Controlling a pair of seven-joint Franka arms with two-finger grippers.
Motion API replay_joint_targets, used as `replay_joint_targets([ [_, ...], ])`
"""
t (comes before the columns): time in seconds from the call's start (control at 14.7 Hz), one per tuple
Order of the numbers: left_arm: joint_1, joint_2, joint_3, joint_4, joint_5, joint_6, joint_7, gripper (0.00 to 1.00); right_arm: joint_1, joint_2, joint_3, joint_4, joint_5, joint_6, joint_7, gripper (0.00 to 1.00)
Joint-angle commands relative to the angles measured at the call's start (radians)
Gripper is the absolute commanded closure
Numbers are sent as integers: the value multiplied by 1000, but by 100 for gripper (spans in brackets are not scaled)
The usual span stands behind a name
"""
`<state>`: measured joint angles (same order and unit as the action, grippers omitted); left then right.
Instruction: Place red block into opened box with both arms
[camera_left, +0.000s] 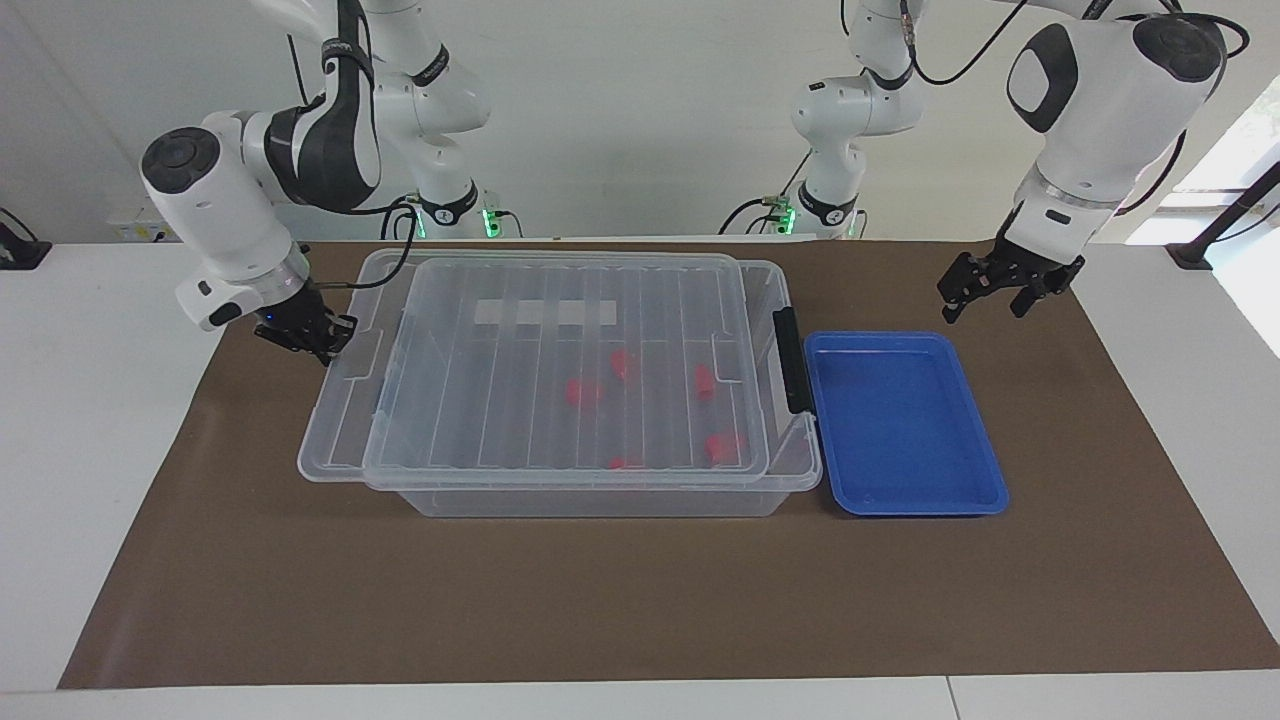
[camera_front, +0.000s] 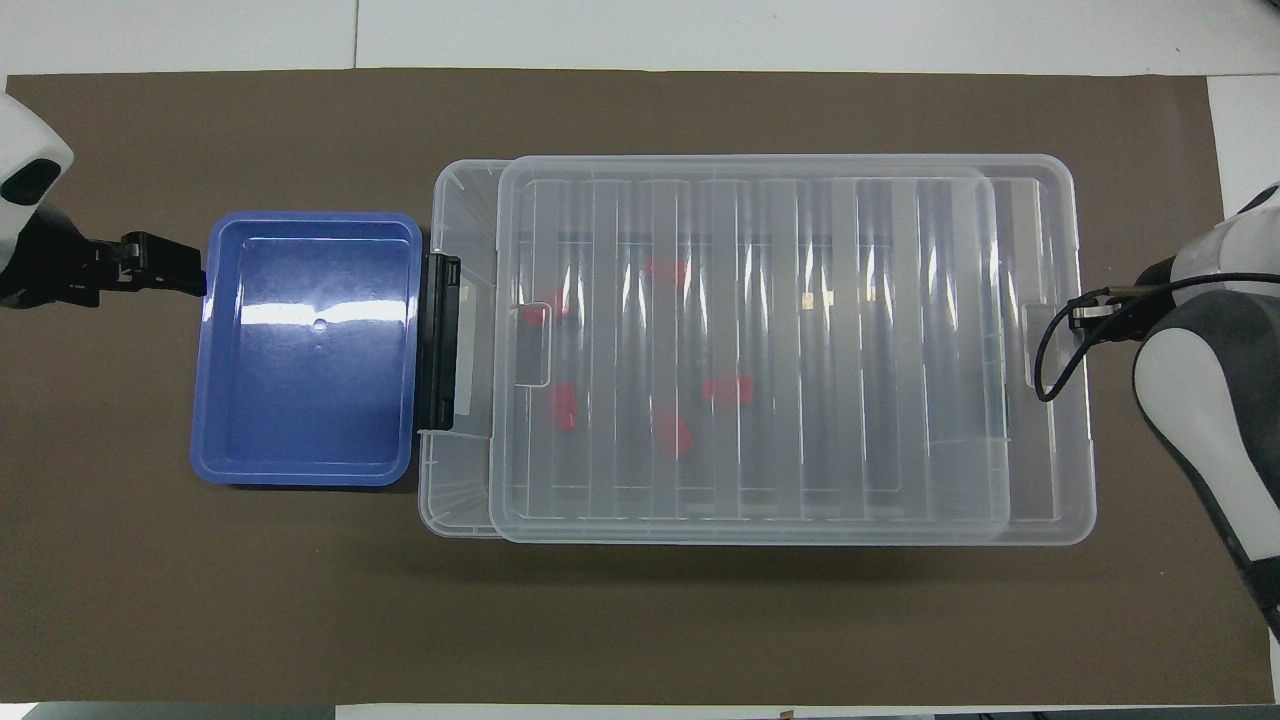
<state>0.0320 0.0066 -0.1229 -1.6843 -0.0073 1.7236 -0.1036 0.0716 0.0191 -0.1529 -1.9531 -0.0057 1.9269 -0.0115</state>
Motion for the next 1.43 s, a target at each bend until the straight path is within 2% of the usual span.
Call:
replay_joint_targets([
  [0.0, 6, -13, -1, -12, -5, -7, 5, 0, -6, -28, 29, -33, 21, 18, 48, 100],
  [1.36, 6, -13, -1, -12, -5, -6, 5, 0, 1, -34, 67, -35, 29, 17, 136, 100],
])
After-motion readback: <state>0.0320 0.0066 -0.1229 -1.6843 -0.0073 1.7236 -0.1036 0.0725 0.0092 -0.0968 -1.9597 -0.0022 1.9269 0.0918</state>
